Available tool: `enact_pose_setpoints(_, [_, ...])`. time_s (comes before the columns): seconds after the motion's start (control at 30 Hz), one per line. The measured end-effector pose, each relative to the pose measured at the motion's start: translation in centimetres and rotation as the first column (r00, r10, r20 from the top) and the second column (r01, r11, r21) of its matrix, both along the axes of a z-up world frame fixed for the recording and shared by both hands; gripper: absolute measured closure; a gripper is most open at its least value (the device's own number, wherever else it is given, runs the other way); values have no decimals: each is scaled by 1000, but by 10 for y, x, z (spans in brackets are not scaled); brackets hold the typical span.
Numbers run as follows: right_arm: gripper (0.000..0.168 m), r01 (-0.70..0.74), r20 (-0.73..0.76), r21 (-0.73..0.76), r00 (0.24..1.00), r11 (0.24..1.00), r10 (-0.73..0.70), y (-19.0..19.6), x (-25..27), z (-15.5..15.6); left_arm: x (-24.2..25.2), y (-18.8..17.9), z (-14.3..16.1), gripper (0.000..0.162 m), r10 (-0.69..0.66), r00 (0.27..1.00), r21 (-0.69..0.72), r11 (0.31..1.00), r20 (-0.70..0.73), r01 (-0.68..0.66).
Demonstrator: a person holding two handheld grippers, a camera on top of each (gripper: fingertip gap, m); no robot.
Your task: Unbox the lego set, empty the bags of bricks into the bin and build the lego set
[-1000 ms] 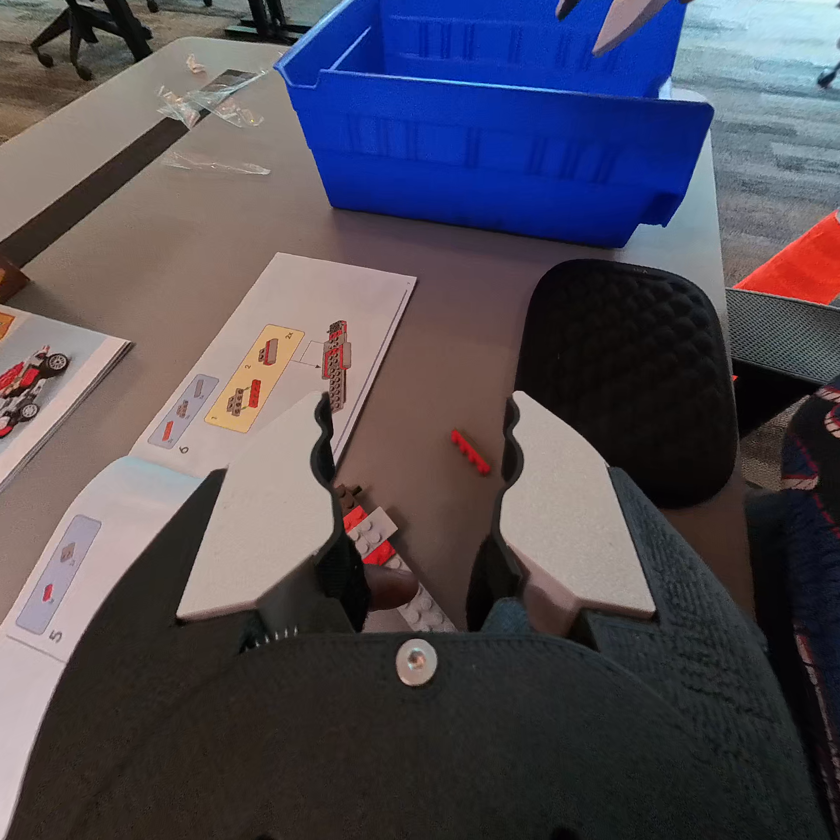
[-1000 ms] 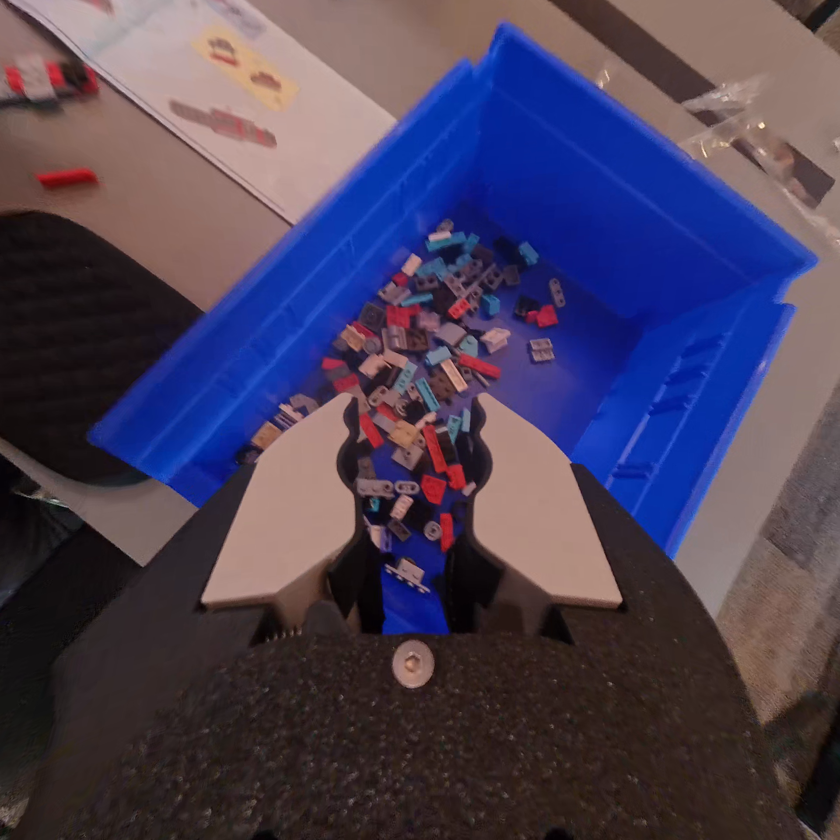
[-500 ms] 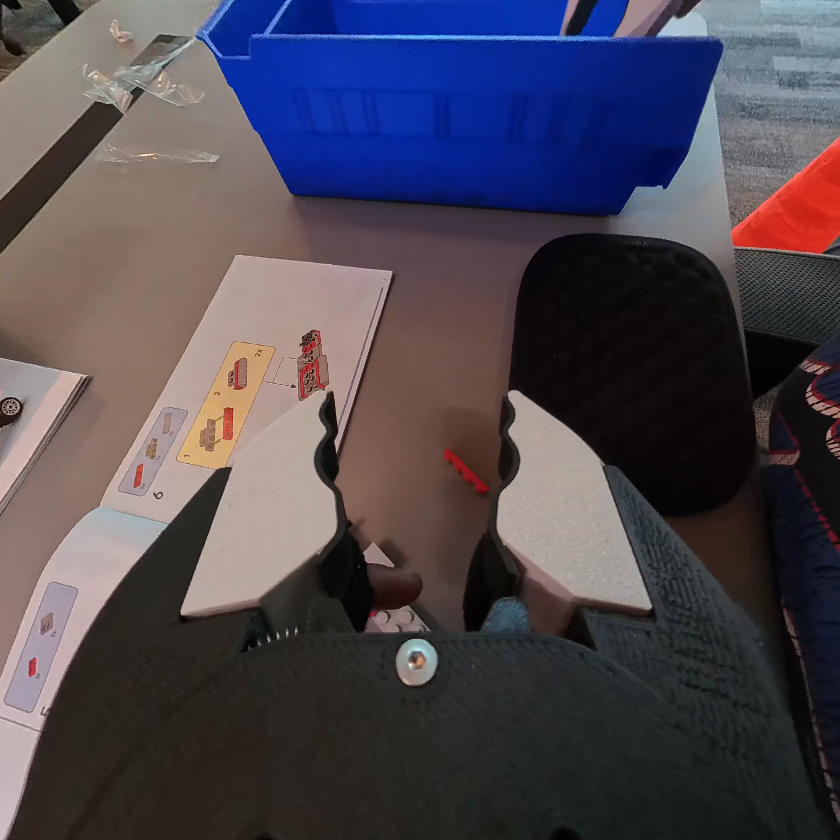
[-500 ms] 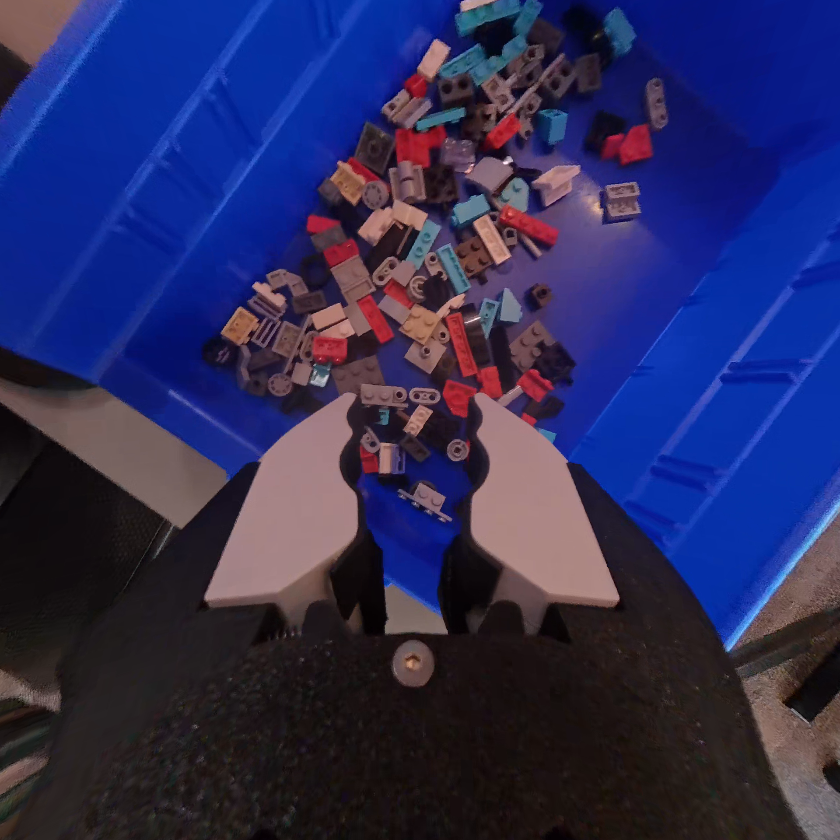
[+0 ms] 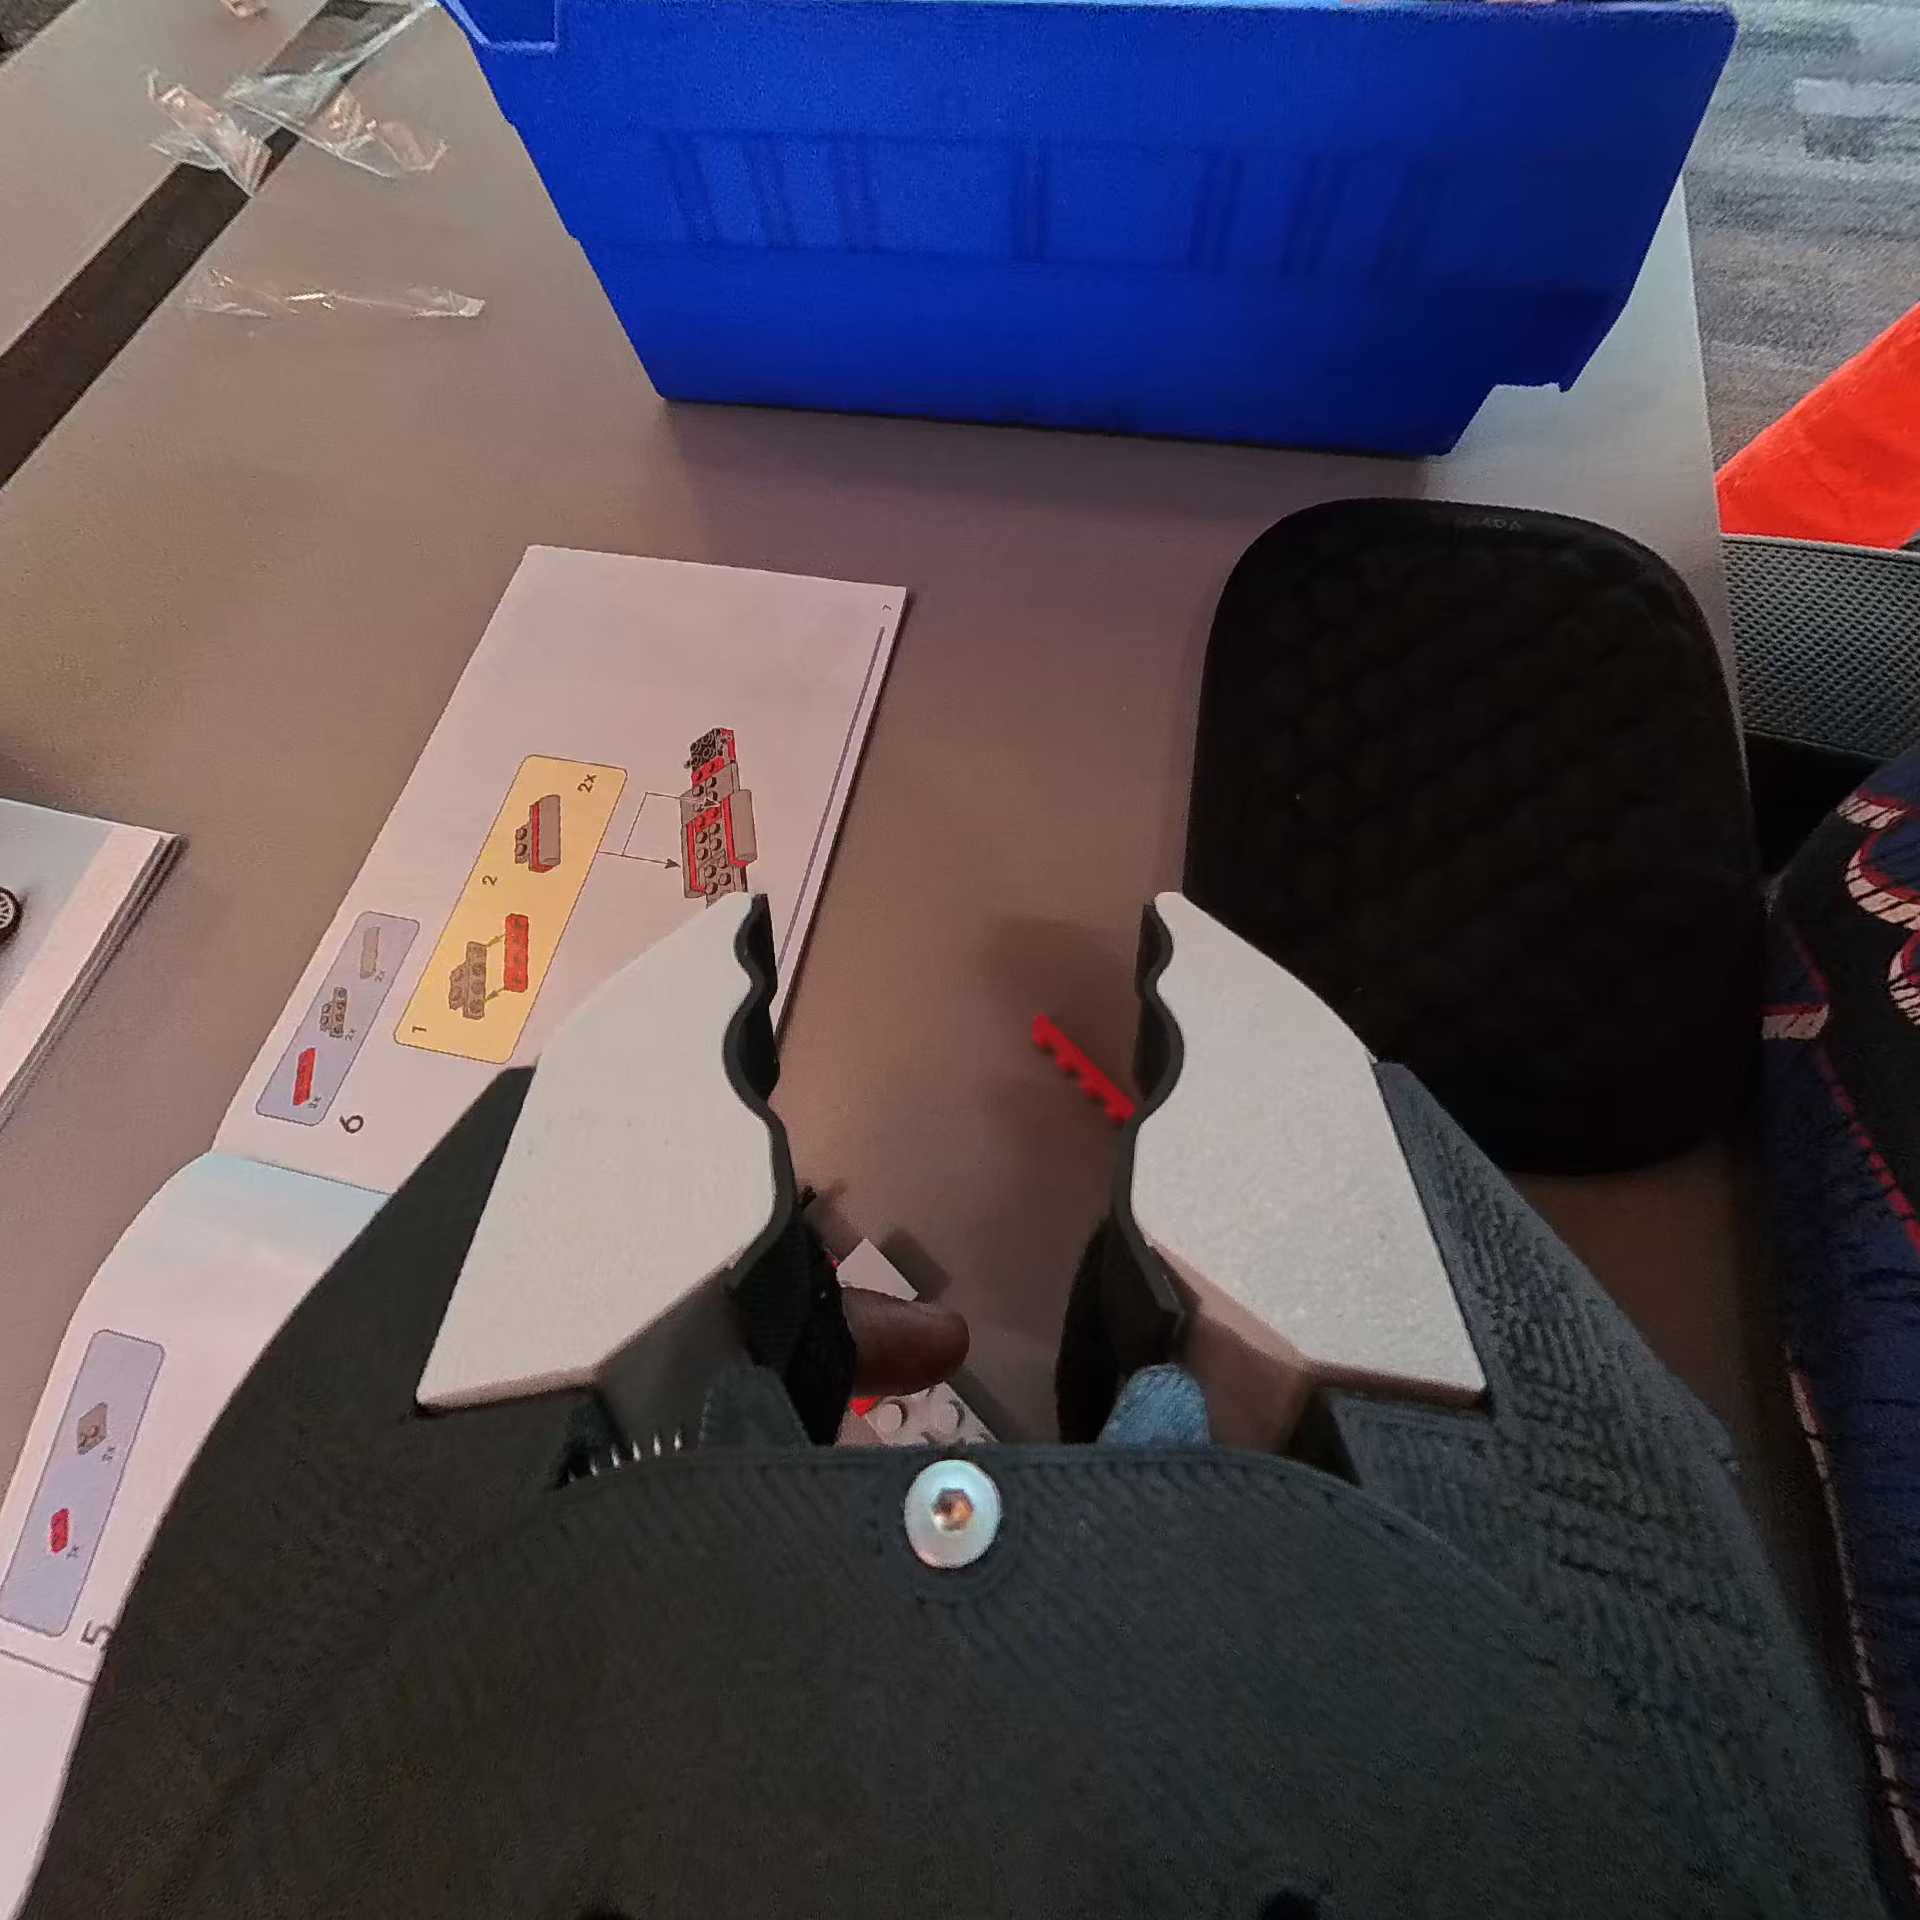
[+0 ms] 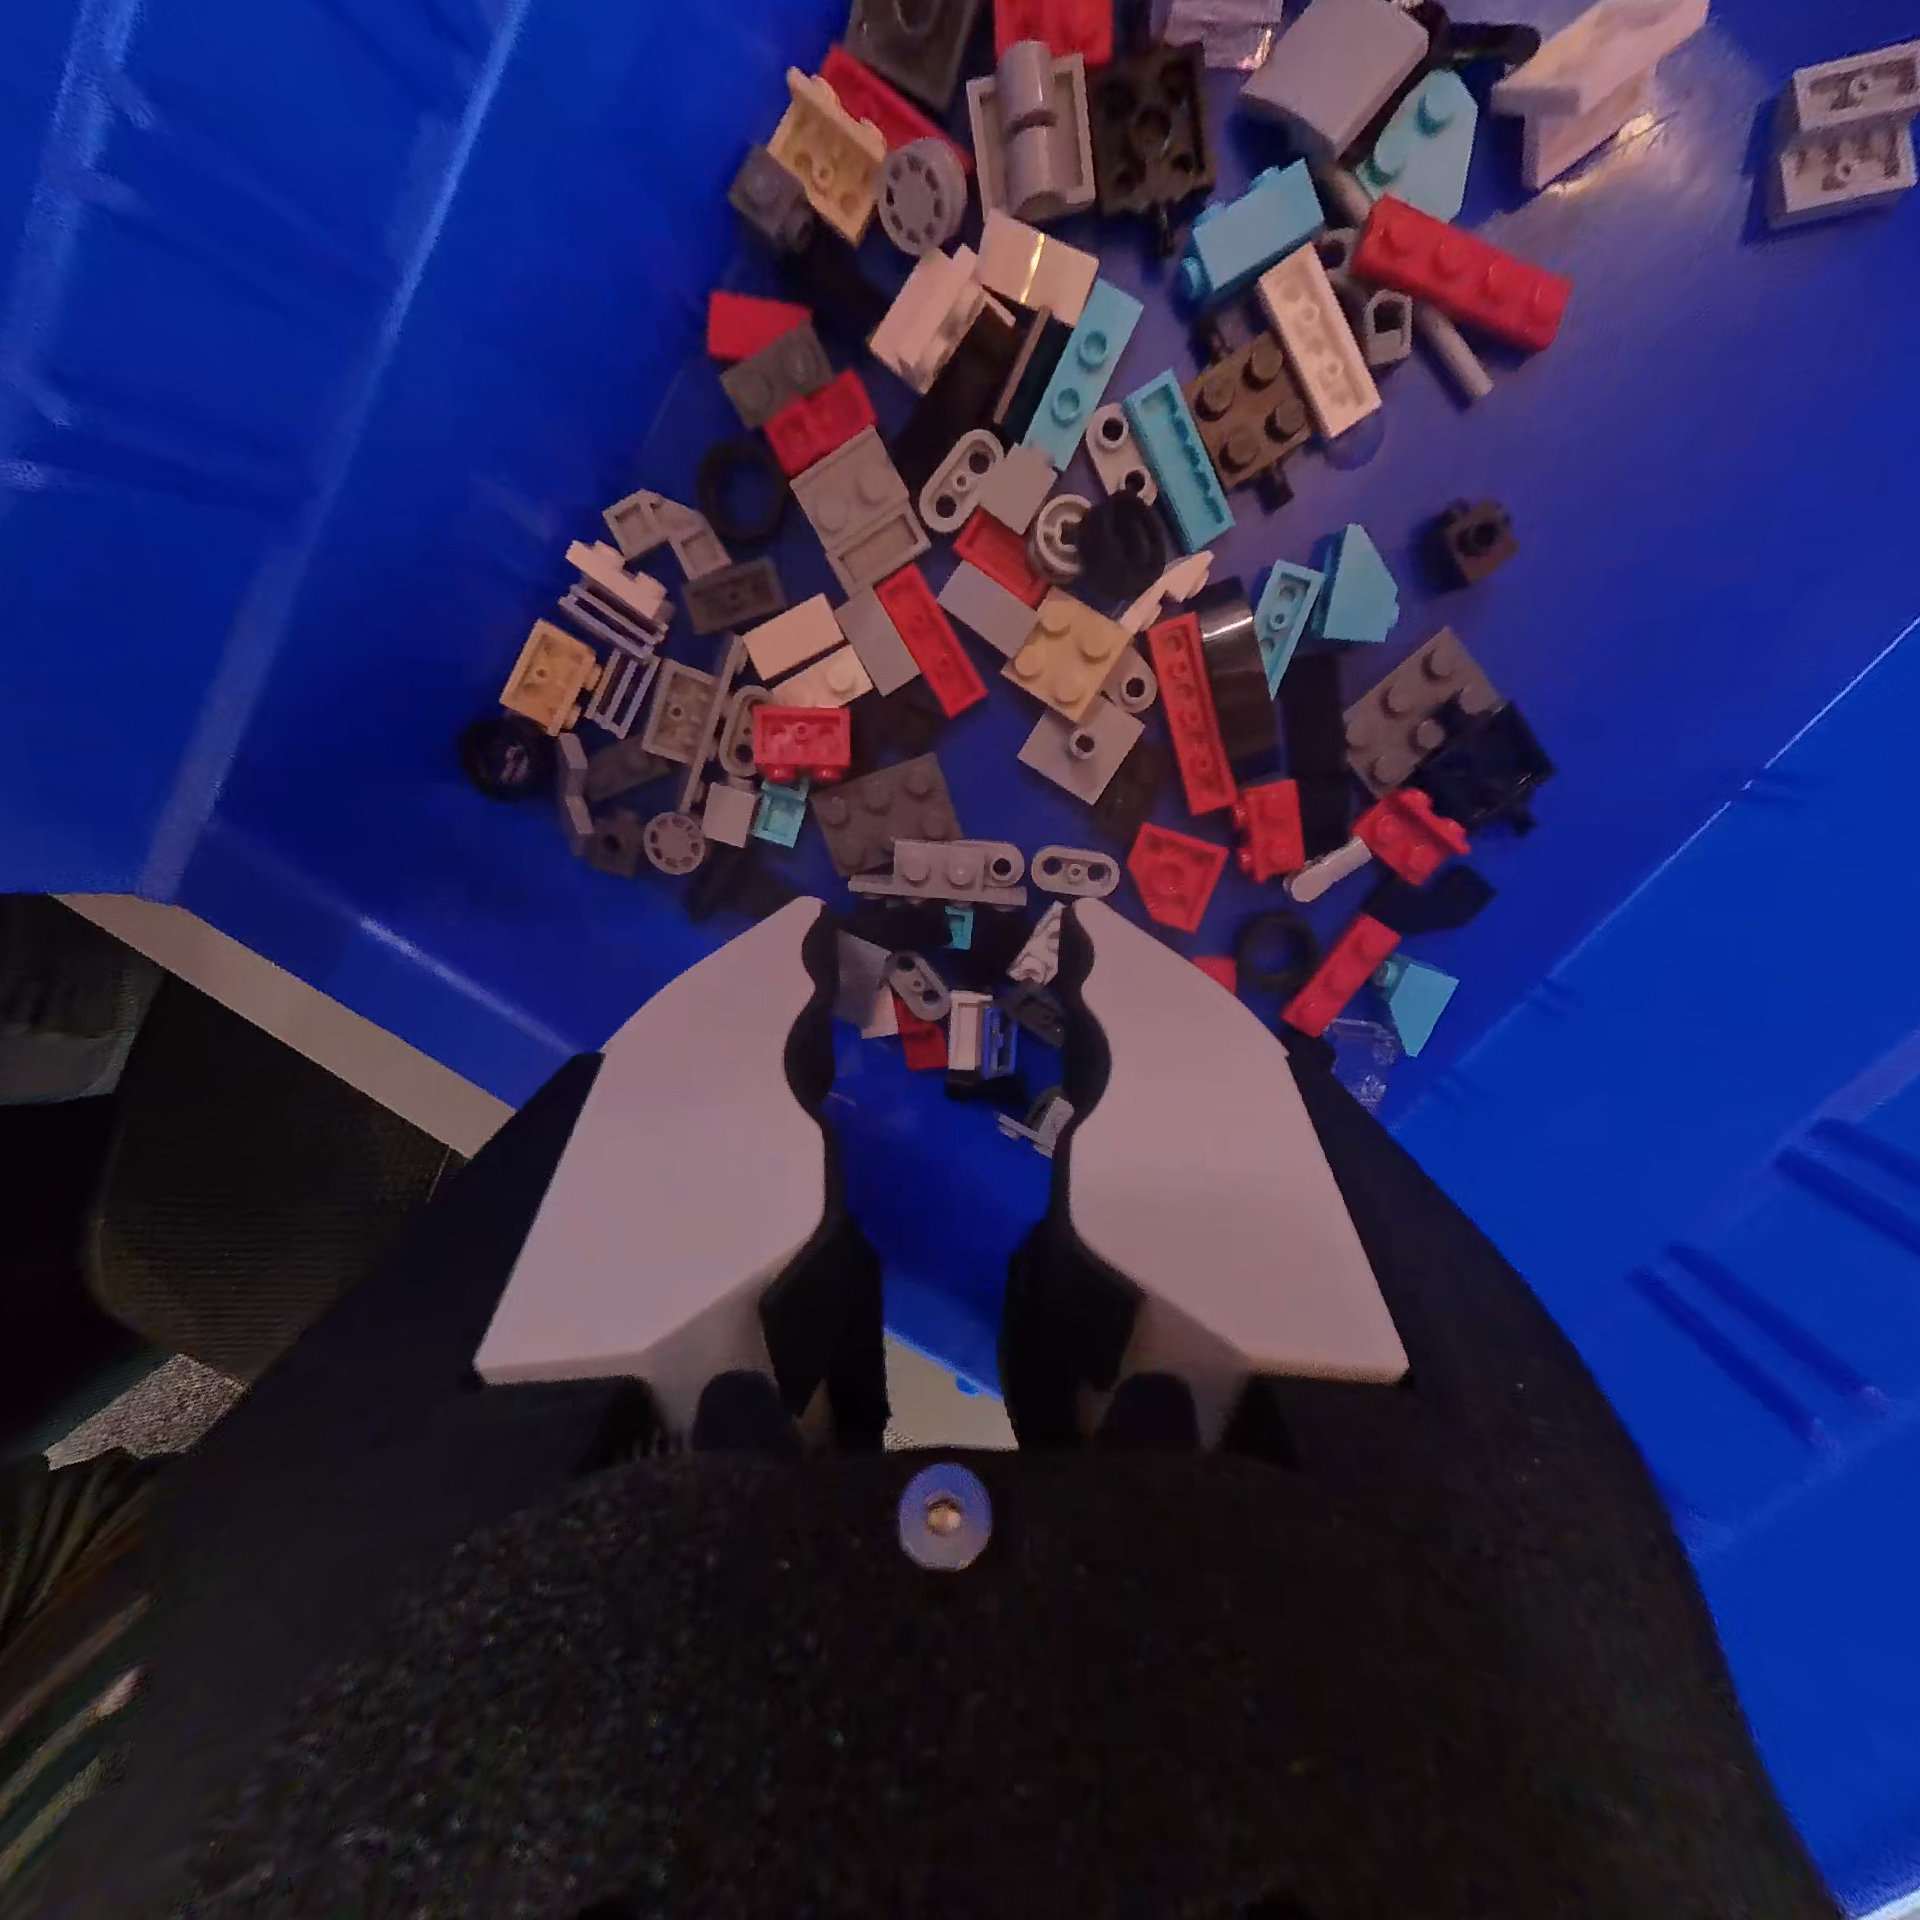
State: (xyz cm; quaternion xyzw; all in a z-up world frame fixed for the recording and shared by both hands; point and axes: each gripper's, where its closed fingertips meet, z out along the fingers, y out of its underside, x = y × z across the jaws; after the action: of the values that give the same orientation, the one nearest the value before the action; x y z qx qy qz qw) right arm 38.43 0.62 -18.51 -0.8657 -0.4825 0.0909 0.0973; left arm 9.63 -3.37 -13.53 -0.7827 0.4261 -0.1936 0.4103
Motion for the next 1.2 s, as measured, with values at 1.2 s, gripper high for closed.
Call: enact_pose_setpoints(1.2, [136,-303,-353,620,716,723,603,-75,-275,133,-47,-35,55,143,257,792,-124,966,554,-226])
